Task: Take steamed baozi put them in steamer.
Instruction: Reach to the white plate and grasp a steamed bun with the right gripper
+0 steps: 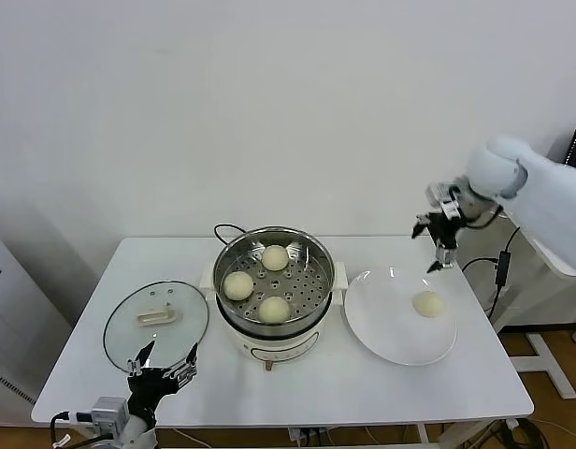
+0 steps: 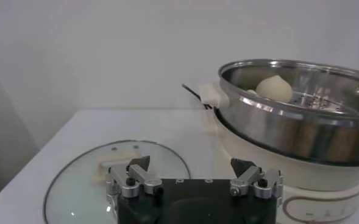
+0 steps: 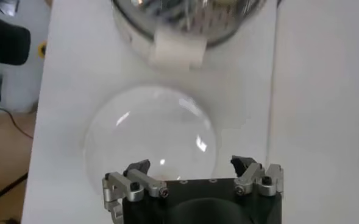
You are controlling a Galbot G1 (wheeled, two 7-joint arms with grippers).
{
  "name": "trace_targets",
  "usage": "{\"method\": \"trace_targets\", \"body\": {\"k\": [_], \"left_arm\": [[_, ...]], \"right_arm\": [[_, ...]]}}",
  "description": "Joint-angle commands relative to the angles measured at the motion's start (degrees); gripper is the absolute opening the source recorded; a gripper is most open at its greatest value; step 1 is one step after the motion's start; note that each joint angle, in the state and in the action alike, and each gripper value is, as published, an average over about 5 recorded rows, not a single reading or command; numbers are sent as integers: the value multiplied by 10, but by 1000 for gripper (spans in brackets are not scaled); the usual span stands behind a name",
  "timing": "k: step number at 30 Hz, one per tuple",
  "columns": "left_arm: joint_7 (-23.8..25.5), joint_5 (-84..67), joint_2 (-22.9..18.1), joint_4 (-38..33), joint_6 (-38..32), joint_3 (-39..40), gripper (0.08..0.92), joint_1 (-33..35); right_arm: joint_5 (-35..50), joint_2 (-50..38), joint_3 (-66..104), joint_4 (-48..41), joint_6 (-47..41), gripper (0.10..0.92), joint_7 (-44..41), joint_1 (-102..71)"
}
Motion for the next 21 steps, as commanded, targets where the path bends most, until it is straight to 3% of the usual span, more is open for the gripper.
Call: {"method": "trace_targets", "body": {"k": [1, 21], "left_arm": [[1, -14, 7, -4, 4, -1, 823, 11], [6, -10, 15, 22, 4, -10, 823, 8]], "right_arm": [[-141, 17, 172, -90, 84, 823, 21, -195], [-243, 124, 212, -218, 142, 823, 59, -229]]}}
